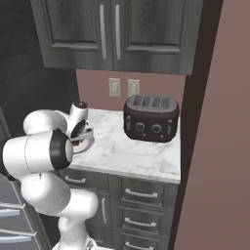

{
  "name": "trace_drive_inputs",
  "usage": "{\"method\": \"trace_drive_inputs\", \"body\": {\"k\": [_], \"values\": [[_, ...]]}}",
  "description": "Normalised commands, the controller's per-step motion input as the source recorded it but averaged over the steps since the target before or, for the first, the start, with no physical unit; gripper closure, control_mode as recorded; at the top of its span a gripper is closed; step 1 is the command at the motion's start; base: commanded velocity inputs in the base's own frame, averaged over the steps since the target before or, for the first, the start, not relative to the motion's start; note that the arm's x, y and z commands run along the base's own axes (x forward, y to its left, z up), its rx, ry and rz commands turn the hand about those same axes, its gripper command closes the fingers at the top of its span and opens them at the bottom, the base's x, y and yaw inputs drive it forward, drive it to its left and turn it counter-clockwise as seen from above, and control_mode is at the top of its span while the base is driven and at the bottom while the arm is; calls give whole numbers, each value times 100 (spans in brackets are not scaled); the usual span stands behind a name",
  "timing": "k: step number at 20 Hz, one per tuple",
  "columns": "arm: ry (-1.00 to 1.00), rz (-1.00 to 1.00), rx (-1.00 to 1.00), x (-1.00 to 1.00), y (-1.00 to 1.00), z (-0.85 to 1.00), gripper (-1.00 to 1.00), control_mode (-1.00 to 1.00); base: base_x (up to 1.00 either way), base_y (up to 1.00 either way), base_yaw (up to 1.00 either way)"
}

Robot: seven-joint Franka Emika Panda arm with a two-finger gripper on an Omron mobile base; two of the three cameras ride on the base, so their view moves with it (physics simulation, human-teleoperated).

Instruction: Take the baked cake out of the oven and place it on the plate for cooling. Then close the oven door.

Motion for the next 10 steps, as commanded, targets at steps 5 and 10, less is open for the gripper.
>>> {"method": "trace_drive_inputs", "body": {"k": [5, 10], "values": [[-25, 1, 0, 3, 10, -37, 100, -100, 0, 0, 0], [-17, 0, 0, 14, 6, -34, 100, -100, 0, 0, 0]]}}
